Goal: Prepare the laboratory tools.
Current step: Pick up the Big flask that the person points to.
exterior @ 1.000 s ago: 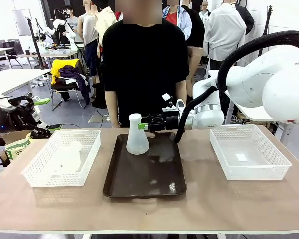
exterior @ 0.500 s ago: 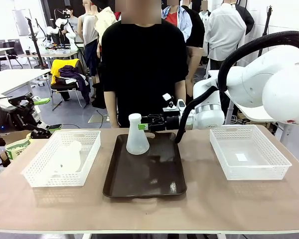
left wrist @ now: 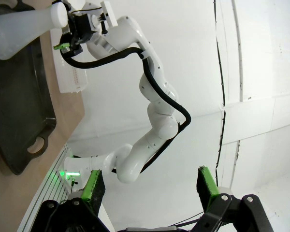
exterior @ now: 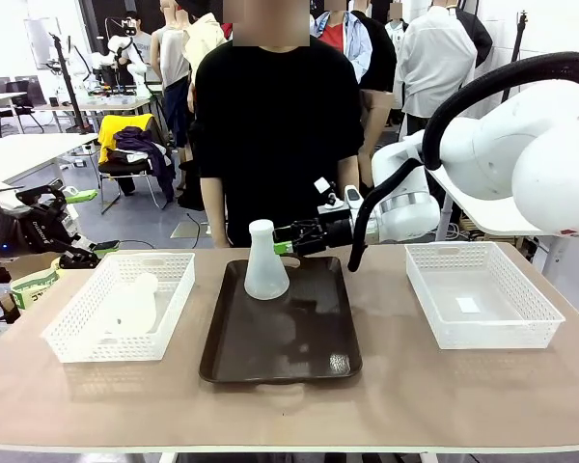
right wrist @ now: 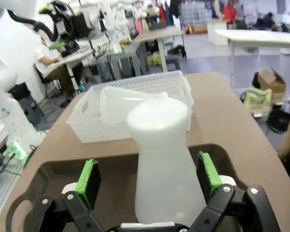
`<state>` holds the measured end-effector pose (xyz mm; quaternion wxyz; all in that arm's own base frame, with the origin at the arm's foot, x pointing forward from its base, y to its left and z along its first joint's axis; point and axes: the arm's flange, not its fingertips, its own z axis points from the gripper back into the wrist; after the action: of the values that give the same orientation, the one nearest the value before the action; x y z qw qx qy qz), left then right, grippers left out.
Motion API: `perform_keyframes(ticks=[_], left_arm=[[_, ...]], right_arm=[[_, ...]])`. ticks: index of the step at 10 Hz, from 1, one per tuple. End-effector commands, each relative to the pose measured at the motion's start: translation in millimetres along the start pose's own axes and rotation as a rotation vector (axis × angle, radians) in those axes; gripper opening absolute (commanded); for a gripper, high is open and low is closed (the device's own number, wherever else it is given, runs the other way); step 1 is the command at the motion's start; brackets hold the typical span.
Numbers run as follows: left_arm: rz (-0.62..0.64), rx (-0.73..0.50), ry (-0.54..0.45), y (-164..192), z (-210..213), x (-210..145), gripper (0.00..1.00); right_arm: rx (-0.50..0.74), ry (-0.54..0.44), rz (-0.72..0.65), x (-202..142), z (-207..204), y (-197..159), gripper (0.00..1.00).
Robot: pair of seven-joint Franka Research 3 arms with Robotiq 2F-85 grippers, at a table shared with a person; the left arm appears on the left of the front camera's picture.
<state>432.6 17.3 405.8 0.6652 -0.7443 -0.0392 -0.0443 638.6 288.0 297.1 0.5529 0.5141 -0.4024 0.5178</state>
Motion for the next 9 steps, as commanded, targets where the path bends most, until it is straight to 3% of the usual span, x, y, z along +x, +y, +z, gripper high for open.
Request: perform_keyframes(ticks=[1, 4, 9], left_arm=[[-0.006, -0.007, 0.002, -3, 1, -1, 1.0], [-0.006, -0.007, 0.002, -3, 1, -1, 1.0], [-0.006, -0.007, 0.002, -3, 1, -1, 1.0]], right_arm=[[-0.053, 0.085, -0.025, 11, 16, 3, 1.0], [-0.174, 0.159, -0.065, 25, 63, 19, 1.0], [-0.289, 0.059, -0.065, 26, 104, 29, 1.0]])
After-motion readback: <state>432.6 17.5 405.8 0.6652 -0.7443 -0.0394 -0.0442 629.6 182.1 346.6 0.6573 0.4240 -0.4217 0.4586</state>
